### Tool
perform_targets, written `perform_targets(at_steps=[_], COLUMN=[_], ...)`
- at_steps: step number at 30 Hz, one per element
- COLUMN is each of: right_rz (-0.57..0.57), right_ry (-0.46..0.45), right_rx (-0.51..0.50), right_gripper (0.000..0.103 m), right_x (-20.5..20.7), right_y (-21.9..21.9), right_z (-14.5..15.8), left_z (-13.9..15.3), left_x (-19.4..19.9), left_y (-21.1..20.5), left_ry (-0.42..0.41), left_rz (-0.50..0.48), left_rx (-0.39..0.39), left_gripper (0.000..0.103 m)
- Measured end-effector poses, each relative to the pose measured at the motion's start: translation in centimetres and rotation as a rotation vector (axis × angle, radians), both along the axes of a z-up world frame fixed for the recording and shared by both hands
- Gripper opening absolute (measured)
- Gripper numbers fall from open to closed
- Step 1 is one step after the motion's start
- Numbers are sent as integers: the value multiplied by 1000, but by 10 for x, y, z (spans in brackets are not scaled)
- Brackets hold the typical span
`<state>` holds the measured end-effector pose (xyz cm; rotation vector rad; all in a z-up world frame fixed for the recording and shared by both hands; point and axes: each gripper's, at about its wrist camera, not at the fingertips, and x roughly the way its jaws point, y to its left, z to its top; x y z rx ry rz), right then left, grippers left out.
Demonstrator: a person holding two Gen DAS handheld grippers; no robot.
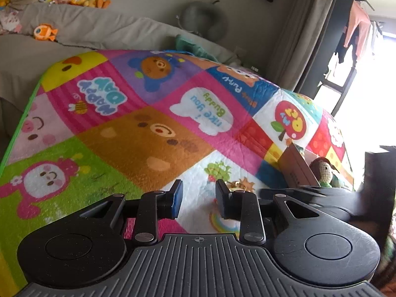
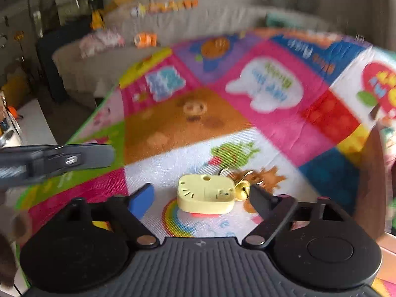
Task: Organize objects
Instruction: 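Move the left tool to the teal crank toy and right tool to yellow toy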
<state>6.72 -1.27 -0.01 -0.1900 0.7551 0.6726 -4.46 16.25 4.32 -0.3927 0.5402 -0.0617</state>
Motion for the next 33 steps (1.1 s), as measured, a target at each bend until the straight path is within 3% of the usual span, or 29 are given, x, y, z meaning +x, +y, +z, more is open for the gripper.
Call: perform_targets(at_steps=[1,3,8,13,17,19,20,21,23,28,33], right_rz=[-5,-28,-81,-227,-361,-396,-420,-445,-481,-508,-533], right_ry=[27,43,-92,-167,-201,-180,-182,-198,-233,-222,-166], right_rx=[-16,-11,66,70,-23,-14,-2,8,18,93,172], right_gripper=[55,55,55,55,56,68,83,91,95,102,103], right_x=[5,8,-31,-68,-91,-97,-100,-103,-107,-106,-101], right_y=[3,-3,-64,-140,-188,-205,-212,-218,-224,-238,-253], right_z=[-2,-4,29,41,16,5,0,-6,-13,-15,-19], left_z=[-1,-2,-4,-10,-7,-5,-5,-5,-7,-15,-13], left_x=[-1,-4,-6,-5,-5,-8,-9,-11,-14,-19,-19], left_y=[-1,-3,-18,-60,-101,-123,-132,-142,-157,-182,-189], left_ry=[1,0,13,43,57,66,72,80,96,154,164], left_rz=[-4,-16,-79,-236,-387,-447,-469,-491,-518,-515,-509], left_rx=[-1,-4,13,44,63,92,110,134,184,333,396], left_gripper=[32,32,32,32,32,32,32,32,32,32,32])
